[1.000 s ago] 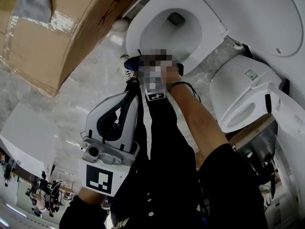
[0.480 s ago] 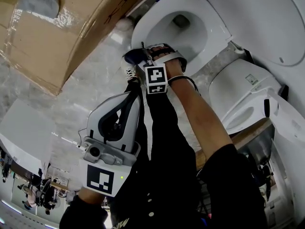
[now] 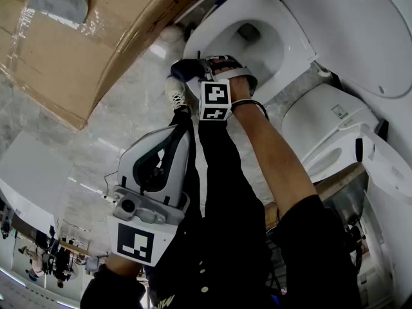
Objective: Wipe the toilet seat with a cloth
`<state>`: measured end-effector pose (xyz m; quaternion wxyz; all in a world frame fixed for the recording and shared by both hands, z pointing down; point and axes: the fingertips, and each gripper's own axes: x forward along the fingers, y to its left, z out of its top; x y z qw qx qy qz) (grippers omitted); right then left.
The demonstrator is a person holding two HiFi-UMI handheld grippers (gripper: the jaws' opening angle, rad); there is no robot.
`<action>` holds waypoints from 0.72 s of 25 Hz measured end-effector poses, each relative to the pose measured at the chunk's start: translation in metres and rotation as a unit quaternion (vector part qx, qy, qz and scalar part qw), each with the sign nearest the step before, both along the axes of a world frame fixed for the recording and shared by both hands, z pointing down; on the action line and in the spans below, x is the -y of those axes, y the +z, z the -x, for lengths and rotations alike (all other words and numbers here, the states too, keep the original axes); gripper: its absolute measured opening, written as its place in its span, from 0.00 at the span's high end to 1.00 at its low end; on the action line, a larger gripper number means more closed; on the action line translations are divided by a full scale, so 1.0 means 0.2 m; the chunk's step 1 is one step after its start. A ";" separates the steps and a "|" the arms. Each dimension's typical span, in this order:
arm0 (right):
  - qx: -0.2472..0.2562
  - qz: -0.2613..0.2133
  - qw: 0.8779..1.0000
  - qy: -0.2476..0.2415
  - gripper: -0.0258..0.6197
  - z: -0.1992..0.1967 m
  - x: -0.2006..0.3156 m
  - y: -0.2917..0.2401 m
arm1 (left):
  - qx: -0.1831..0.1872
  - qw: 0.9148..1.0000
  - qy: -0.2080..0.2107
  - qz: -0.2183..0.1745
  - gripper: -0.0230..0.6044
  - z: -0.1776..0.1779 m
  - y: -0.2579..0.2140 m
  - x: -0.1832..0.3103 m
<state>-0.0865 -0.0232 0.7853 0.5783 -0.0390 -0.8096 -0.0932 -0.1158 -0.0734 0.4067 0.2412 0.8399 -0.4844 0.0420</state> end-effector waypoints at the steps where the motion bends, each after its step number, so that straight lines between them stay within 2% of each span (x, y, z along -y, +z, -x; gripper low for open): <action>1: 0.000 0.000 1.000 0.004 0.84 0.00 0.02 0.00 | 0.000 1.000 -0.001 0.001 0.95 0.00 0.00 0.00; 11: -0.001 0.019 0.999 0.035 0.84 0.01 0.18 0.00 | -0.002 1.000 -0.009 0.002 0.94 0.03 0.01 0.03; 18: 0.008 0.034 0.996 0.088 0.84 0.00 0.27 0.00 | -0.001 1.000 -0.009 0.003 0.94 0.04 0.01 0.04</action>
